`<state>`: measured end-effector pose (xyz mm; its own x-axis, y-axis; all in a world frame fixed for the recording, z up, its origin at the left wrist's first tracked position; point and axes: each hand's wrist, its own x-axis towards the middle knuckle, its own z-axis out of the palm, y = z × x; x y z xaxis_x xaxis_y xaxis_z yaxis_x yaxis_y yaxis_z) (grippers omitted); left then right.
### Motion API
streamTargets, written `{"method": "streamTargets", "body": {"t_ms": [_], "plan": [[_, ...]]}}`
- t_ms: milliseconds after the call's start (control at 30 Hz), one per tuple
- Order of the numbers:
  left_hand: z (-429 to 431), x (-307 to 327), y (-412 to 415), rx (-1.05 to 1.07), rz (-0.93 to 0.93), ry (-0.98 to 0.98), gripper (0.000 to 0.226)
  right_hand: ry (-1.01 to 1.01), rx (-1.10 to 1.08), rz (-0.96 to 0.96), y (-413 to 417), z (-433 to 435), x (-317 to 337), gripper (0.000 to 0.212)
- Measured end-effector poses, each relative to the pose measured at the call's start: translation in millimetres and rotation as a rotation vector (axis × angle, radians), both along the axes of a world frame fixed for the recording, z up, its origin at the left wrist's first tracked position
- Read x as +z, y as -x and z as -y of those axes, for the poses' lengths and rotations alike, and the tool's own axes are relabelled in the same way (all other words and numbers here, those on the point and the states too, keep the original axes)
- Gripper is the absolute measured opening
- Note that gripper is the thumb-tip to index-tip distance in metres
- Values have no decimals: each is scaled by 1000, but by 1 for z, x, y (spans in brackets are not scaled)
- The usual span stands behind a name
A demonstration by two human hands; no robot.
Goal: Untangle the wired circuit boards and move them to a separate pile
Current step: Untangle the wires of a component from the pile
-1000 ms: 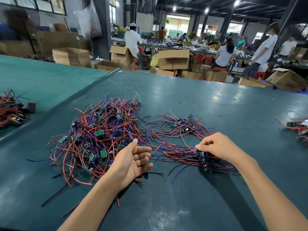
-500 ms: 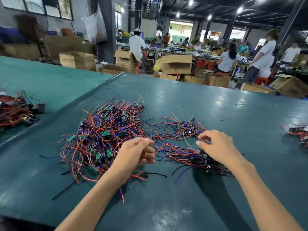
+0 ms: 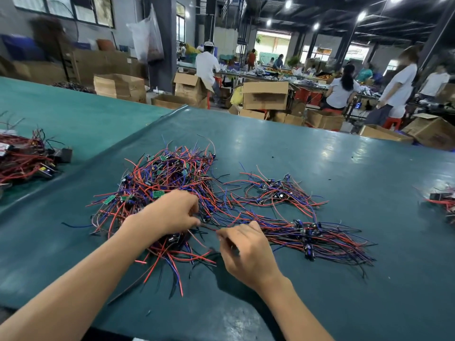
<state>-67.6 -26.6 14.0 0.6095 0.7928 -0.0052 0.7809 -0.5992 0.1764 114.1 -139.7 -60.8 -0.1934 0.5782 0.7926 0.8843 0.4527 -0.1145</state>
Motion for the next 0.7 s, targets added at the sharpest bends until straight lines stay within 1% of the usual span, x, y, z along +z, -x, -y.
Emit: {"method": "streamTargets", "body": {"t_ms": [67,100,200,267,367,433,567,700], "plan": [[-1,-8,-3,-8,-137,36,44,17,7,-15,-1,-1,-1,3],[-2,-9,-3,-7,-168,45,45,27,5,-24,-1,0,-1,2],[-8,-9,-2,-20,-223,43,37,53,-14,-67,-5,0,0,4],[-10,-9,-1,-40,-209,9,30,76,-32,-111,-7,2,0,5],[-10,-9,3,-61,-126,-58,27,86,-45,-166,-8,3,1,6],[-9,-7,5,-72,-33,-89,27,84,-47,-160,-7,4,1,5],[-3,13,8,-77,279,-87,24,43,-48,-145,-5,4,1,5],[1,46,9,-74,479,-129,21,111,-85,-171,-4,4,1,5]]}}
